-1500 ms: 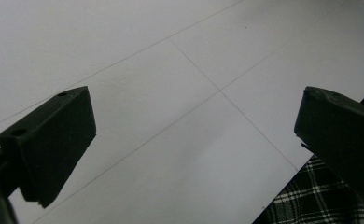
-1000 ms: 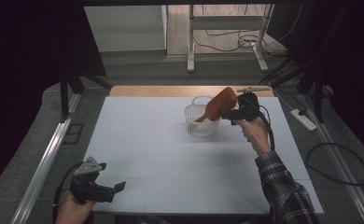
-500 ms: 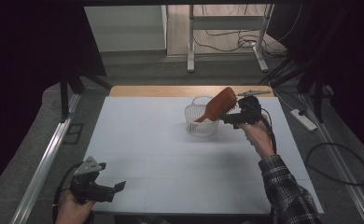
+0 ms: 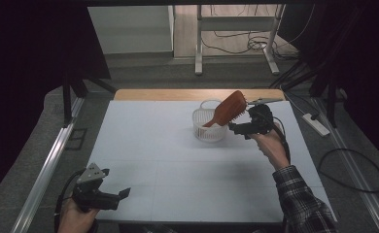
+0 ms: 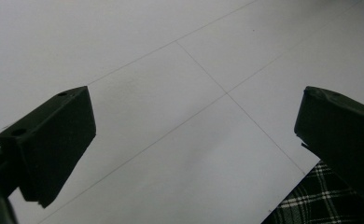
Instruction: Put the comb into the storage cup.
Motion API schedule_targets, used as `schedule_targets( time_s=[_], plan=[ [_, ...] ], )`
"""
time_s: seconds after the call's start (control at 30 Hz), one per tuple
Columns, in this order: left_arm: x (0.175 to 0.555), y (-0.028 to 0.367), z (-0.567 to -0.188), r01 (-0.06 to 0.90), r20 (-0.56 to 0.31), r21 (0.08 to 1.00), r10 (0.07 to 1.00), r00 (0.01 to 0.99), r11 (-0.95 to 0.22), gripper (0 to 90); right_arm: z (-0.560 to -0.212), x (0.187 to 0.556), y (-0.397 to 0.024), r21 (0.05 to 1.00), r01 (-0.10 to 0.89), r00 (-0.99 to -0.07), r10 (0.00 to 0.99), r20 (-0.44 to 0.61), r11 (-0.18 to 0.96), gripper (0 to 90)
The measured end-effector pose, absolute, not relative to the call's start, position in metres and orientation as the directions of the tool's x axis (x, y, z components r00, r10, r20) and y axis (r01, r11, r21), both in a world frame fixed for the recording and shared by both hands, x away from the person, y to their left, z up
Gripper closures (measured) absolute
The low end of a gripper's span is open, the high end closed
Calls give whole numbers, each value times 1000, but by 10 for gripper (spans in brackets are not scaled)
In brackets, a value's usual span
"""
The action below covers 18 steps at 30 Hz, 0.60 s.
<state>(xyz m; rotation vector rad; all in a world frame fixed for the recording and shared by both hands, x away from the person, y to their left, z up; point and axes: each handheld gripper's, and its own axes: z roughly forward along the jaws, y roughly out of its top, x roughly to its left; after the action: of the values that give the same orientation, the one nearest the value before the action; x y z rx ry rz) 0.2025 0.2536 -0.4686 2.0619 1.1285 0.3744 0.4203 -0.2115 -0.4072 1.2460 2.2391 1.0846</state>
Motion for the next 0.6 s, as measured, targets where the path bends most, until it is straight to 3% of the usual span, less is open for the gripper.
schedule_targets(
  time_s=[0.6],
  plan=[
    [201,253,-468,591,-64,730,826,560,-344,0,-410,401,-217,756,554,-589,806,60,349,0]
  ],
)
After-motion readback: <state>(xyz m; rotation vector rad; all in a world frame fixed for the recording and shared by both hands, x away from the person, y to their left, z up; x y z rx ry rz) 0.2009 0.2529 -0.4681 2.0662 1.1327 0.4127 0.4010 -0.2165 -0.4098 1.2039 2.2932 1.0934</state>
